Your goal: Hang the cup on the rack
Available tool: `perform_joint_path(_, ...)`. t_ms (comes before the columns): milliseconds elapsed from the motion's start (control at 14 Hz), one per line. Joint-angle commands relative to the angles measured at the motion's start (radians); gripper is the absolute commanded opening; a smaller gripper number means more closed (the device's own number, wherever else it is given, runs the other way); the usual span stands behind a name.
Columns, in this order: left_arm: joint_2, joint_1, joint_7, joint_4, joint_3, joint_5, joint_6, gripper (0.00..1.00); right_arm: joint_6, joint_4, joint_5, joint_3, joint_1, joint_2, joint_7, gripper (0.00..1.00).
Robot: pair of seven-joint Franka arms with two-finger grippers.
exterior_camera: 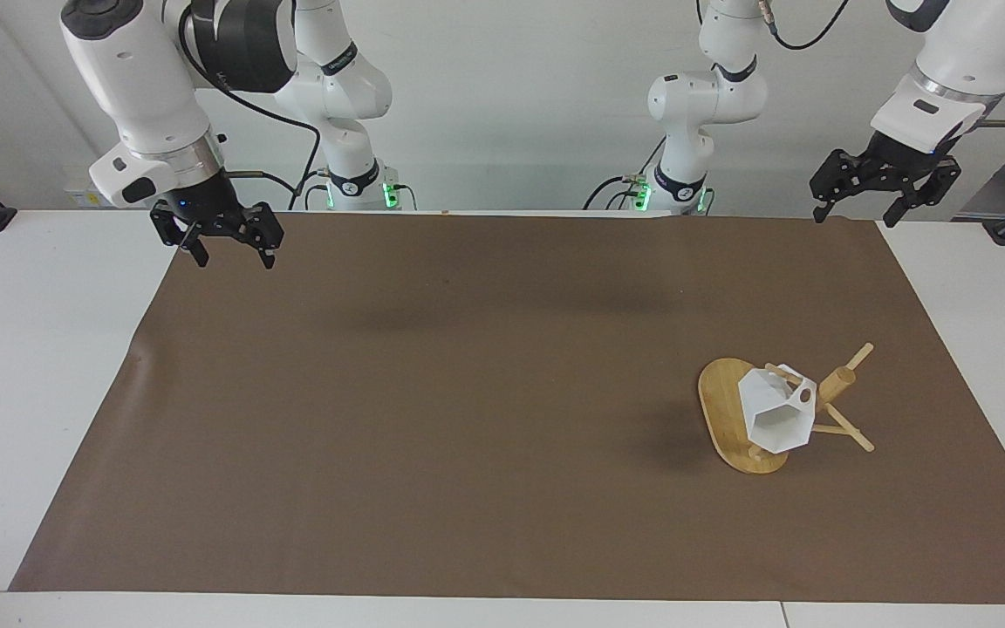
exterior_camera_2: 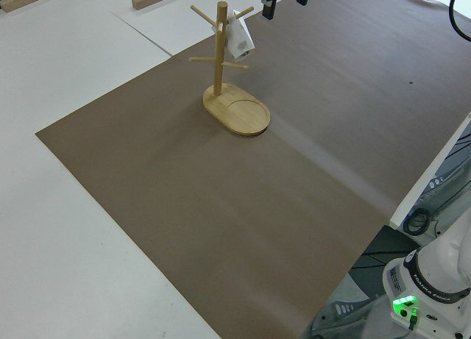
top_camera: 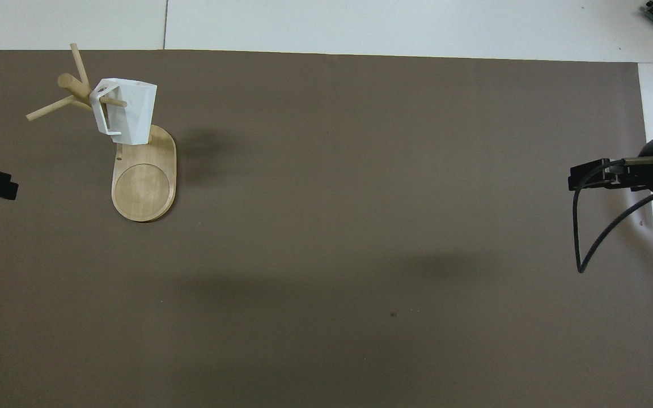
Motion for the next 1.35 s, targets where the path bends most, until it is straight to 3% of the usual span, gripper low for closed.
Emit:
perform_joint_path(0,0.005,-0.016,-0.007,0.009,0.022,0.022,-0.034,1.0,0.014,-0.02,0.016,0.006,-0.011,-0.016,0.003,1.0)
perform_joint_path(570,-0.029,0.022,-0.021,-0.068,0.022,0.018,0.017,1.0,0.012,-0.02,0.016,0.006,-0.011,-0.016,0.003,1.0)
perform_joint_path(1282,-0.03,0.022,-0.027,-0.074,0.015,0.013,0.057,1.0,0.006,-0.02,0.018,0.005,-0.017,-0.016,0.002,1.0)
